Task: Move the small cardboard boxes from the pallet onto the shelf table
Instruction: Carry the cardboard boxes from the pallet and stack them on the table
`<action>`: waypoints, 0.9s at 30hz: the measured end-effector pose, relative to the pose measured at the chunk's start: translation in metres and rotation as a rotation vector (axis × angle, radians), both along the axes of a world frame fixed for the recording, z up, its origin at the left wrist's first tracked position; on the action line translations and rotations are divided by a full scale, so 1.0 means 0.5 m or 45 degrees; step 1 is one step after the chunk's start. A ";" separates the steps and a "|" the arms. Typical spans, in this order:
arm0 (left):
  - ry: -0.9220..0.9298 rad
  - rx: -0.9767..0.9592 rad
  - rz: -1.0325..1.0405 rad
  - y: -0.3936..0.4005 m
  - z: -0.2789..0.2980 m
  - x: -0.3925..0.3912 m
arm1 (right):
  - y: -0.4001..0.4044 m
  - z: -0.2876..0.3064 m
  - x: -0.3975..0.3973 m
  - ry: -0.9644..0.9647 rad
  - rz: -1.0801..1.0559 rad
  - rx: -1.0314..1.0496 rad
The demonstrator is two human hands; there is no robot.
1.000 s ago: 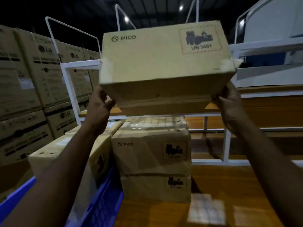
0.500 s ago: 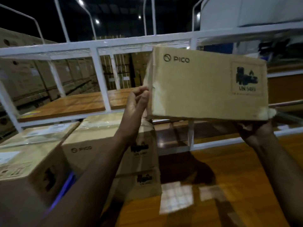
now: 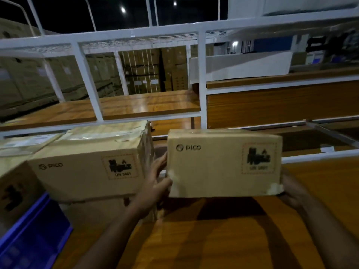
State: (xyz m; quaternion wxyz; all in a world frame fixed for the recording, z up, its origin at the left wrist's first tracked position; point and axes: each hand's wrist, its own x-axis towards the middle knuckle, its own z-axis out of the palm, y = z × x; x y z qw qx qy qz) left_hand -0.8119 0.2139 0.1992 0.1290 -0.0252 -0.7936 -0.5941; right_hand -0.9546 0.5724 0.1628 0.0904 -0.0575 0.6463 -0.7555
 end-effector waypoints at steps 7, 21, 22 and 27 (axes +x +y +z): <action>-0.134 -0.029 0.389 0.004 -0.181 0.029 | -0.072 -0.068 -0.016 -0.001 0.099 0.298; -0.014 -0.748 1.015 0.047 -0.234 0.006 | -0.165 -0.155 -0.037 -0.231 -0.416 0.303; -0.014 -0.811 1.016 0.047 -0.235 0.004 | -0.172 -0.147 -0.027 -0.245 -0.416 0.231; 0.058 -1.068 0.975 0.054 -0.235 -0.001 | -0.213 -0.125 0.024 -0.189 -0.323 0.098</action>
